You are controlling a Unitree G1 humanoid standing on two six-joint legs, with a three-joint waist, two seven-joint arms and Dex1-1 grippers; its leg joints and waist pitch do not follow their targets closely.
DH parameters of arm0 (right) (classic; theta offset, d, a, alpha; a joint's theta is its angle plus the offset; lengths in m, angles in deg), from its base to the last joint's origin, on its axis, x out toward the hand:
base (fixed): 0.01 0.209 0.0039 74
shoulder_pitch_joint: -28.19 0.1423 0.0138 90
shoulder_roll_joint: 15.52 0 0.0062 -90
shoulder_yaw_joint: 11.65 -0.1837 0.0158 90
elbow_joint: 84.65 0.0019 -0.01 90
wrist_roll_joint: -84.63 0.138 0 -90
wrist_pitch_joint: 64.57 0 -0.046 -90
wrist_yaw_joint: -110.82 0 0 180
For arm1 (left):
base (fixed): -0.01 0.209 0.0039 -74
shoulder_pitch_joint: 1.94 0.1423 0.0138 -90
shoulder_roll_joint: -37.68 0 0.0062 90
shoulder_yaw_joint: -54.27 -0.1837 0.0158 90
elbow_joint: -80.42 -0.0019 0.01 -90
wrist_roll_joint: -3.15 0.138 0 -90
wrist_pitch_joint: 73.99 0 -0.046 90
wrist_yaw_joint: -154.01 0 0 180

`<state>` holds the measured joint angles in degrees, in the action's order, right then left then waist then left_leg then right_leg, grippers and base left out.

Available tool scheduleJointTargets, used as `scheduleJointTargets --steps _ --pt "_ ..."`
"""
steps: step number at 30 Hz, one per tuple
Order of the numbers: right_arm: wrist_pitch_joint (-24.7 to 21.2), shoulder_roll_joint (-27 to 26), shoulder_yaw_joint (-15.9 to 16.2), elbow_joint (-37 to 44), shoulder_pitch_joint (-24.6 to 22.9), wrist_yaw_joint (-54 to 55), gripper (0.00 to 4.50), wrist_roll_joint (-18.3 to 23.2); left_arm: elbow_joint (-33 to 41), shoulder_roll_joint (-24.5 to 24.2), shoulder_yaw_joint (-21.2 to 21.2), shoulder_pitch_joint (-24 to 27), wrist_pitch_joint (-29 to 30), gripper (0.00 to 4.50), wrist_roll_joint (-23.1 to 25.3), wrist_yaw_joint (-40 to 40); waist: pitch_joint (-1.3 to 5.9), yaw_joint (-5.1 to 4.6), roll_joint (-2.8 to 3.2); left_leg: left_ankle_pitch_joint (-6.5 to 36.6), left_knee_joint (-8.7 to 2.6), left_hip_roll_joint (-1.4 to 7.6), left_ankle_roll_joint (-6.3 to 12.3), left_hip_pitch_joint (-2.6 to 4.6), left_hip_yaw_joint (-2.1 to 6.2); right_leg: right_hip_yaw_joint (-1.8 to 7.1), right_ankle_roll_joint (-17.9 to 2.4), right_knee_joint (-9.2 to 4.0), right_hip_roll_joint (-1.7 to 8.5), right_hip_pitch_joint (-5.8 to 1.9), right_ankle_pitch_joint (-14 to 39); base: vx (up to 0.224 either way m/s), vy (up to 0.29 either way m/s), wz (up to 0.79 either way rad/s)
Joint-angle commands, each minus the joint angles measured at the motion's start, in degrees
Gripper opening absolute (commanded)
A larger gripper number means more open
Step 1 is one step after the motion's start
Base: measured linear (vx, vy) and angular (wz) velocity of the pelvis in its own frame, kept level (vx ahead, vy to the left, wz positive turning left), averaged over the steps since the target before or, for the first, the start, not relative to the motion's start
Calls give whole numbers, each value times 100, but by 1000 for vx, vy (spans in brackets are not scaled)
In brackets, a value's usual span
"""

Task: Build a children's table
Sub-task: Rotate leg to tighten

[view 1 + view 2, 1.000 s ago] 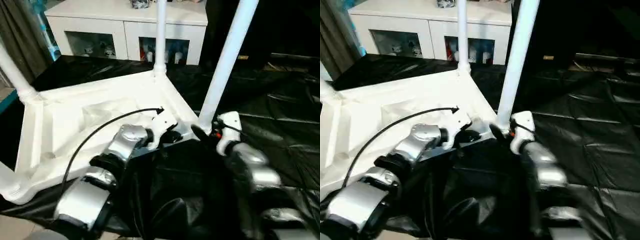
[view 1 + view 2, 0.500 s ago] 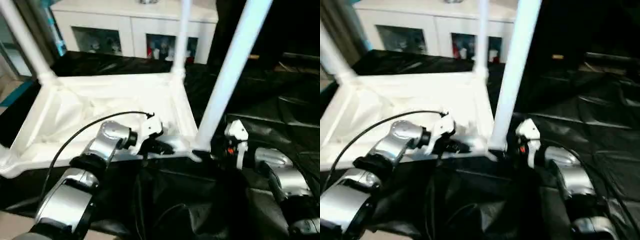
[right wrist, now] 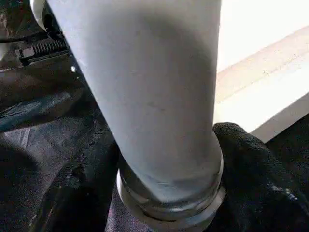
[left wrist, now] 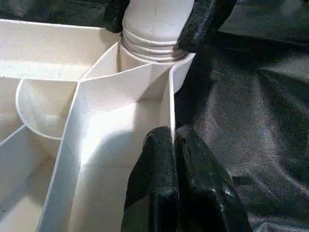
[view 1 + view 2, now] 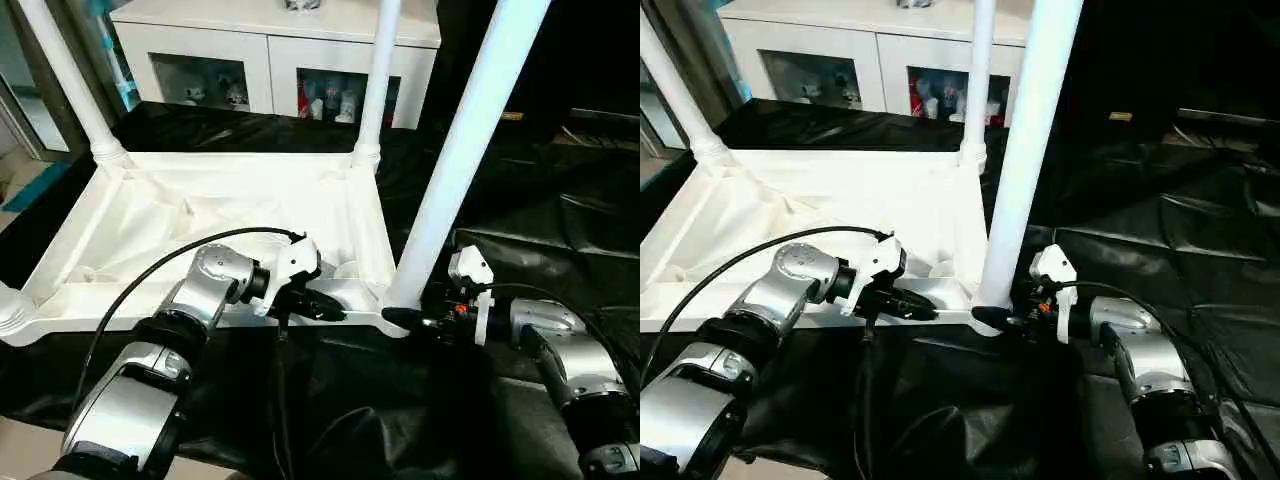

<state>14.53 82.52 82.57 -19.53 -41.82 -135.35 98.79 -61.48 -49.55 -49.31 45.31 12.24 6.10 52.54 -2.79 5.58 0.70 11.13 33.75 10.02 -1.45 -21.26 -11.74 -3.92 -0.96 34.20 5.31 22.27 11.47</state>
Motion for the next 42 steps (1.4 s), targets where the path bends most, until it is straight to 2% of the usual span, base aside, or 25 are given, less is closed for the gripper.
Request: scheduleJointTargets --steps 1,4,5,6,7,8,9,10,11,12,13,14,16,19,21,23,27,31,32,34,35,36,38,40,42 --pt "-157 -75 223 164 -163 -171 274 114 140 118 -55 48 -35 0 -116 20 348 14 -67 721 -385 407 528 88 155 258 -1585 -307 435 -254 307 0 0 0" --pt "-179 -168 235 196 -254 -21 271 80 50 166 -40 10 -55 0 -11 -304 344 29 -62 762 -390 410 507 90 156 261 -1554 -320 443 -248 393 0 0 0" --pt "-97 -301 226 82 -267 283 271 -46 -94 251 13 -74 -35 0 75 -763 341 36 -61 795 -393 412 488 100 157 261 -1545 -330 444 -243 451 0 0 0" --pt "17 -545 164 -192 -230 911 270 -266 -321 407 131 -223 -10 0 147 -1444 299 -3 -51 1055 -428 406 327 121 161 267 -1476 -389 444 -191 851 0 0 0" --pt "68 -649 132 -331 -204 1225 270 -374 -406 474 174 -287 8 0 165 -1697 291 -12 -54 1232 -447 399 233 141 173 263 -1441 -417 458 -197 1143 0 0 0" --pt "107 -766 95 -513 -163 1595 270 -489 -483 546 198 -352 21 0 192 -1936 278 -28 -65 1506 -464 382 31 181 190 279 -1264 -496 480 -184 1805 0 0 0" --pt "112 -835 57 -613 -135 1794 270 -520 -515 589 206 -382 31 0 203 -2047 275 -46 -64 1578 -476 382 -3 179 203 280 -1211 -514 480 -186 1952 0 0 0" --pt "120 -1125 -123 -1007 -15 2621 270 -622 -638 769 240 -503 71 0 240 -2484 273 -70 -84 1591 -485 381 -36 162 211 280 -1156 -519 474 -188 2035 -73 13 -2" --pt "110 -1242 -211 -1147 34 2929 270 -630 -678 841 251 -545 88 0 249 -2638 265 -111 -52 1714 -513 389 -148 175 233 278 -1098 -530 474 -157 2201 -51 10 -3" --pt "87 -1348 -306 -1259 82 3164 270 -597 -709 904 261 -581 114 0 259 -2783 259 -142 -69 1868 -527 380 -197 161 252 268 -999 -544 466 -170 2360 0 0 0" --pt "67 -1598 -504 -1481 215 3685 270 -520 -796 1085 303 -665 176 0 256 -3121 264 -140 -31 1894 -535 380 -218 165 261 267 -975 -549 471 -174 2358 0 0 0" --pt "67 -1598 -504 -1481 215 3685 270 -520 -796 1085 303 -665 176 0 256 -3121 263 -174 -45 1965 -537 383 -230 173 254 278 -992 -560 463 -151 2255 0 0 0" --pt "52 -1960 -708 -1669 413 4280 270 -435 -898 1317 307 -737 201 0 269 -3424 255 -215 -34 2081 -531 361 -235 186 244 285 -1012 -575 448 -126 2184 0 0 0" --pt "288 -2122 -588 -1685 520 4321 270 -562 -913 1445 246 -720 135 0 287 -3373 253 -222 -28 2071 -520 347 -140 174 239 290 -953 -616 458 -131 2291 0 0 0" --pt "467 -2166 -440 -1613 540 4093 339 -627 -927 1479 195 -695 41 0 313 -3230 257 -225 -37 2005 -529 351 -82 153 242 288 -931 -607 454 -147 2217 0 0 0" --pt "541 -2163 -368 -1591 554 3948 339 -652 -954 1466 160 -683 -50 0 332 -3112 261 -226 -42 1942 -534 360 -48 142 240 291 -976 -590 448 -156 2062 0 0 0" --pt "825 -1900 -252 -1389 512 3362 387 -643 -828 1274 39 -543 -281 0 265 -2439 272 -218 -67 1820 -522 366 45 127 224 295 -1084 -555 452 -173 1783 0 0 0" --pt "834 -1492 -167 -1053 387 2442 387 -481 -589 1023 -75 -347 -399 0 185 -1669 287 -185 -71 1547 -495 369 233 103 211 307 -1158 -522 470 -211 1523 13 -6 0" --pt "799 -1325 -116 -921 328 2099 387 -450 -514 939 -92 -287 -407 0 170 -1438 301 -180 -64 1358 -483 377 306 81 208 300 -1248 -479 465 -239 1241 0 0 0" --pt "731 -1082 -34 -728 243 1647 387 -390 -416 814 -131 -218 -406 0 152 -1159 313 -148 -57 1114 -452 394 424 99 180 288 -1400 -421 436 -239 768 26 -5 2" --pt "691 -937 2 -616 193 1387 387 -356 -368 737 -144 -184 -402 0 146 -1010 335 -136 -44 860 -429 409 519 65 176 274 -1515 -349 424 -267 323 61 -2 2" --pt "648 -806 31 -515 148 1155 387 -307 -328 666 -154 -153 -422 0 127 -853 360 -108 -42 663 -392 407 623 94 155 265 -1629 -297 410 -251 -101 60 1 0" --pt "626 -740 42 -467 126 1039 387 -278 -312 630 -154 -139 -436 0 116 -771 380 -50 -43 420 -354 402 785 83 146 263 -1750 -233 424 -262 -593 30 0 0" --pt "482 -445 96 -219 8 529 387 -160 -192 454 -165 -75 -396 0 79 -469 388 -1 -60 308 -330 399 885 81 140 259 -1784 -205 435 -269 -773 0 0 0" --pt "378 -182 135 -37 -90 123 387 -77 -100 311 -158 -32 -361 0 54 -255 376 26 -59 384 -338 414 914 78 152 247 -1739 -221 440 -274 -558 0 0 0"
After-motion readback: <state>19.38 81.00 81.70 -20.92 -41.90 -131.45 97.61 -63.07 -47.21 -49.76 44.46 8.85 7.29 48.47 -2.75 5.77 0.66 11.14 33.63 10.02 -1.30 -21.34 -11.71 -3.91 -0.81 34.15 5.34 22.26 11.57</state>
